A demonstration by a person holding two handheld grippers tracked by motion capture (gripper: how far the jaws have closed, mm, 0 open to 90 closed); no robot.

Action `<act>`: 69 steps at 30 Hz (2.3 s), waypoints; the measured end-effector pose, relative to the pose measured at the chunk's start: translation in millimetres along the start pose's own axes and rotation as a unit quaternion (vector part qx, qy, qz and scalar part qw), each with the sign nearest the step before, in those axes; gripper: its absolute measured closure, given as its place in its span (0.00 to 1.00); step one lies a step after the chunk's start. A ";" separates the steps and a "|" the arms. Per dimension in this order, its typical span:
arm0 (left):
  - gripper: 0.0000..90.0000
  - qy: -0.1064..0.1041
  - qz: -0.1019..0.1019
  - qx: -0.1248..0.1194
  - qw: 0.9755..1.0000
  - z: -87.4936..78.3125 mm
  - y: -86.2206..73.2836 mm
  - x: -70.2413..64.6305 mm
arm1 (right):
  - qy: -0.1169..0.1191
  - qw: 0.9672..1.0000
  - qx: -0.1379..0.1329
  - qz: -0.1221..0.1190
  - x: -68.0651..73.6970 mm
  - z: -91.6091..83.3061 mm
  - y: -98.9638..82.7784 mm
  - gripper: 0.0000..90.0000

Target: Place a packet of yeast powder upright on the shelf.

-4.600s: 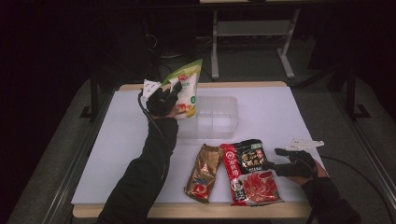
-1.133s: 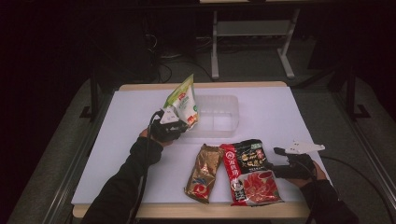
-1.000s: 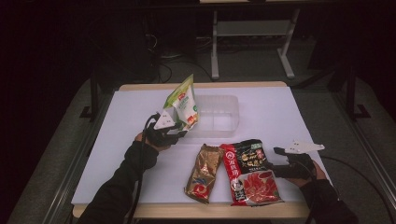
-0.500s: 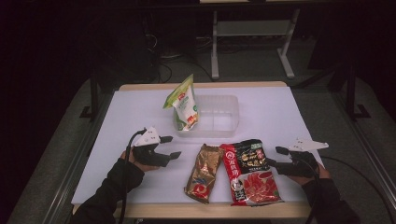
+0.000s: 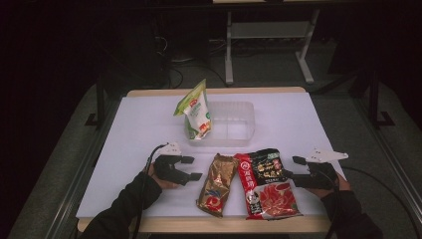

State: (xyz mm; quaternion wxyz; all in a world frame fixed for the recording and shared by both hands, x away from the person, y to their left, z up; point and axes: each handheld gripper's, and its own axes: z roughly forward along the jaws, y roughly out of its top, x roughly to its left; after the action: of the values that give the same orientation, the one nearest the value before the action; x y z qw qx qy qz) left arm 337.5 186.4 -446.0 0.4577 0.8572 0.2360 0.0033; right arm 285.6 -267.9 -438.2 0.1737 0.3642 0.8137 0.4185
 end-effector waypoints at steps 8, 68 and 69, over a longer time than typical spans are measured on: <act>0.24 -0.030 -0.016 -0.003 0.999 29.2 22.3 5.4 | -0.008 1.000 0.006 0.001 2.5 -2.6 -5.2 0.36; 0.95 0.058 0.028 -0.141 0.988 -8.4 67.7 -26.0 | 0.001 1.000 -0.002 -0.026 10.4 -3.1 0.1 0.35; 0.95 0.062 0.028 -0.150 0.986 -13.1 68.8 -27.1 | 0.002 1.000 -0.002 -0.026 10.1 -2.4 0.6 0.35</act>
State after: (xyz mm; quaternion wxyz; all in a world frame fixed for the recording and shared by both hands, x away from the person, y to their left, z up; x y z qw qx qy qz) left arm 338.2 153.3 -378.6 0.5650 0.7833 0.2371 0.1047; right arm 277.6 -261.5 -436.1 0.1836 0.3422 0.8224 0.4158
